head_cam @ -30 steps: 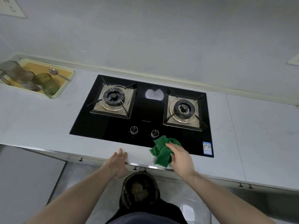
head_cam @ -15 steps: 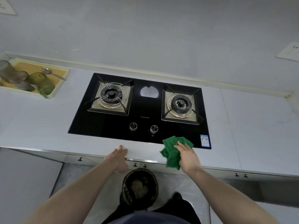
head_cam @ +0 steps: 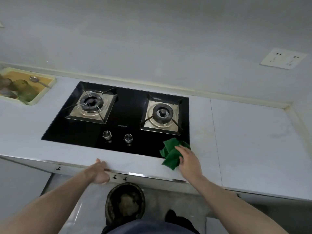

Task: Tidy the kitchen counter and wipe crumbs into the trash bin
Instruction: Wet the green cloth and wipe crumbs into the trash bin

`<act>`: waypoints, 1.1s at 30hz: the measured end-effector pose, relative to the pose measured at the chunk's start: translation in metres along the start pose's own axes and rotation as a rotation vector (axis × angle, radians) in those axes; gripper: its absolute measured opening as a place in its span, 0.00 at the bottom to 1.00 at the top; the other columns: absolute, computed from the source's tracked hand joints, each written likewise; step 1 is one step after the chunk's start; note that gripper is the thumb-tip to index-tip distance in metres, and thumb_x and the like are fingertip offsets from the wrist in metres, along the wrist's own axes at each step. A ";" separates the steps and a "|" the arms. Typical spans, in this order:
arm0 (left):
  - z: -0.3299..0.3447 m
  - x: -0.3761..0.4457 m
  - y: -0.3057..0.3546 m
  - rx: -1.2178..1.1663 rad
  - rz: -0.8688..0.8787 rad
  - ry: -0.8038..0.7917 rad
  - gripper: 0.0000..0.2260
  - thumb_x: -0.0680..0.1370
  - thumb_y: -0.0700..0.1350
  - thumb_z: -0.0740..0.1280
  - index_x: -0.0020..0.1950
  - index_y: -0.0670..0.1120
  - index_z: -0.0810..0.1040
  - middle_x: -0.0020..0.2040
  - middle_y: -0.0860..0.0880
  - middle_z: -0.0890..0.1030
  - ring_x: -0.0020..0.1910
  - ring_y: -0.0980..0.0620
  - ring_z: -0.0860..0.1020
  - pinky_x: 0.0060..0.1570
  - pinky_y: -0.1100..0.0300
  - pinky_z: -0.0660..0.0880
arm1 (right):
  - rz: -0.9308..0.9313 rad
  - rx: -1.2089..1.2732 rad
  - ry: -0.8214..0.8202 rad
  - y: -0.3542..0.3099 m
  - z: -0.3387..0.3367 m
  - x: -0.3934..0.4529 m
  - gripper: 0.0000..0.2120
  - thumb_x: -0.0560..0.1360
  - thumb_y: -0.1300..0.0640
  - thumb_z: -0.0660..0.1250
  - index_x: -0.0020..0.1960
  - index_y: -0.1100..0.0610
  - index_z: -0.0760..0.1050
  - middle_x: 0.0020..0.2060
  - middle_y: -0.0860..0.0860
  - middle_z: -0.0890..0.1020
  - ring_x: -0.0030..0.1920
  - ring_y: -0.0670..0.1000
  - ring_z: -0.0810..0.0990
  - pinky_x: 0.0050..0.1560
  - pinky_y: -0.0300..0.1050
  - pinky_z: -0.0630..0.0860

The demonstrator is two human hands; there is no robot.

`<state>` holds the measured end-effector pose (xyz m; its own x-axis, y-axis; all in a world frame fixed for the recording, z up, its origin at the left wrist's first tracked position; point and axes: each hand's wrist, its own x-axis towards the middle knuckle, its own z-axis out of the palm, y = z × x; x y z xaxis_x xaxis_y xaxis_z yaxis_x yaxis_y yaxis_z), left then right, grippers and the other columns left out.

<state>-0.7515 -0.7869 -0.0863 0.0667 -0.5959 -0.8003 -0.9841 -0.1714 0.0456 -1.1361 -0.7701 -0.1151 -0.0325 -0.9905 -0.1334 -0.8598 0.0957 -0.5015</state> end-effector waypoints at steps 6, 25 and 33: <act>0.031 -0.024 0.105 -0.076 0.060 0.092 0.26 0.74 0.48 0.65 0.73 0.48 0.74 0.73 0.45 0.73 0.71 0.46 0.73 0.66 0.62 0.71 | -0.219 -0.188 -0.207 0.027 0.011 0.003 0.36 0.73 0.66 0.65 0.78 0.47 0.65 0.79 0.45 0.64 0.78 0.50 0.62 0.78 0.43 0.56; 0.031 -0.048 0.228 0.028 0.241 0.173 0.36 0.75 0.51 0.66 0.82 0.51 0.58 0.84 0.50 0.48 0.82 0.50 0.53 0.76 0.55 0.63 | 0.043 0.118 0.056 0.164 -0.085 0.004 0.24 0.80 0.66 0.62 0.75 0.53 0.71 0.75 0.52 0.71 0.72 0.56 0.71 0.73 0.52 0.68; 0.034 -0.038 0.220 0.116 0.301 0.134 0.36 0.76 0.52 0.66 0.83 0.51 0.57 0.84 0.51 0.45 0.82 0.48 0.52 0.76 0.53 0.64 | 0.008 -0.014 -0.103 0.111 -0.024 -0.019 0.31 0.78 0.63 0.65 0.79 0.50 0.65 0.79 0.49 0.63 0.78 0.52 0.63 0.78 0.47 0.59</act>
<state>-0.9761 -0.7747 -0.0660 -0.2159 -0.7051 -0.6754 -0.9746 0.1132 0.1934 -1.2431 -0.7430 -0.1479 0.0125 -0.9742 -0.2254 -0.8666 0.1019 -0.4884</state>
